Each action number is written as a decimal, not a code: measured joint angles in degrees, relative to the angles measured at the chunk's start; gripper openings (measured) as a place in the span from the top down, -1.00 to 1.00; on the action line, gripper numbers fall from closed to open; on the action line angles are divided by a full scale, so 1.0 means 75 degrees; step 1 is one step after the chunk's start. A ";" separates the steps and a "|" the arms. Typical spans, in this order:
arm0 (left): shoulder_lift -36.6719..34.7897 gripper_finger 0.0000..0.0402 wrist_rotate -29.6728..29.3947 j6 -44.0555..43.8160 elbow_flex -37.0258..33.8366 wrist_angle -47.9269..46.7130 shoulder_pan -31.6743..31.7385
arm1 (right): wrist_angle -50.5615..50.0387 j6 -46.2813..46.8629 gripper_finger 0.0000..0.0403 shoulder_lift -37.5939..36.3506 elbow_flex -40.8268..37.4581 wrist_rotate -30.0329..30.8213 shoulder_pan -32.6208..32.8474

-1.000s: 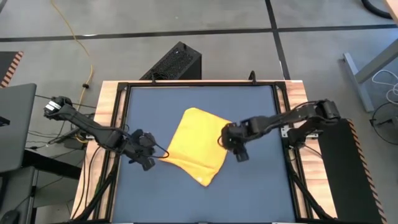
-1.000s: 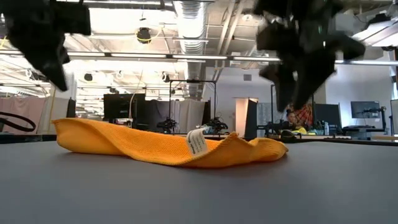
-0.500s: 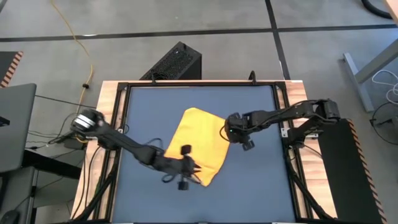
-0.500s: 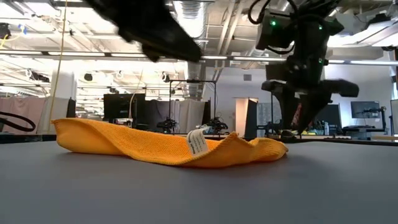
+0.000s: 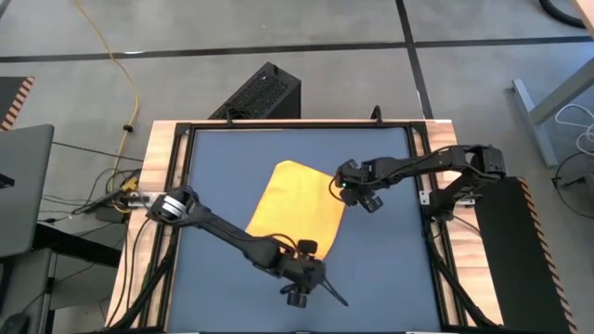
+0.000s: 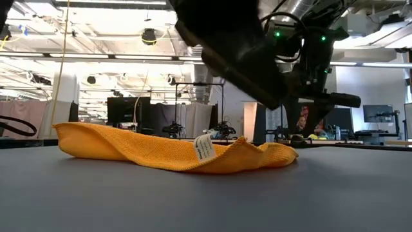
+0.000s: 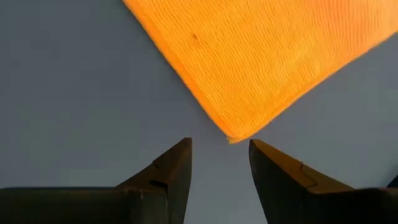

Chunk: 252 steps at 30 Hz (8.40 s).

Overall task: Roll towel
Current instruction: Fold the orange microfiber cloth

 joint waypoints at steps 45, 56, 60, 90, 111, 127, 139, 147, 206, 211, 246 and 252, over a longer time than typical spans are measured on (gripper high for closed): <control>0.0594 0.96 -0.0808 -0.2121 -0.0007 -0.0677 -0.0181 | 0.3249 -0.1236 0.92 -0.0012 -0.1976 -0.0562 -0.0788; -0.1073 1.00 -0.2940 -0.2037 0.0152 -0.2680 -0.0558 | 0.0354 0.0264 0.95 -0.0774 -0.1081 -0.0576 -0.0495; -0.2089 1.00 -0.4080 -0.2487 0.0156 -0.3963 -0.0635 | -0.0891 0.1900 0.95 -0.1109 -0.0538 -0.1334 -0.0401; -0.6364 1.00 -0.5439 -0.0783 -0.0028 -0.5634 0.0589 | -0.1952 0.4072 0.96 -0.1627 0.5054 -0.1485 -0.0558; -0.2253 1.00 -0.3104 -0.5883 -0.3420 -0.0601 -0.2811 | 0.0907 1.0284 0.95 -0.0021 0.0090 -0.3117 0.5542; -0.3055 1.00 -0.4079 -0.4102 -0.3431 -0.2650 -0.0581 | -0.2056 0.9509 0.93 -0.0008 0.0842 -0.1126 0.3516; -0.3037 1.00 -0.3533 -0.3280 -0.4324 -0.2130 0.0688 | -0.1854 0.8298 0.92 0.0009 0.0731 -0.0643 0.1796; -0.3034 1.00 -0.3667 -0.2966 -0.4422 -0.2075 0.0946 | -0.1961 0.8177 0.92 0.0009 0.0731 -0.0660 0.1338; -0.3052 0.45 -0.3784 -0.4548 -0.4417 -0.4384 0.1283 | -0.1252 0.7630 0.29 -0.0058 0.0731 0.0053 0.1693; -0.3055 0.45 -0.3638 -0.4638 -0.4417 -0.4490 0.1046 | -0.0903 0.7289 0.14 -0.0058 0.0452 -0.0509 0.1303; -0.3058 0.45 -0.3658 -0.4953 -0.4417 -0.4849 0.0754 | -0.0232 0.6369 0.93 -0.0216 -0.0052 -0.0931 0.0648; -0.3058 0.45 -0.3659 -0.4959 -0.4417 -0.4849 0.0754 | -0.0313 0.6589 0.93 -0.0216 -0.0052 -0.0635 0.0288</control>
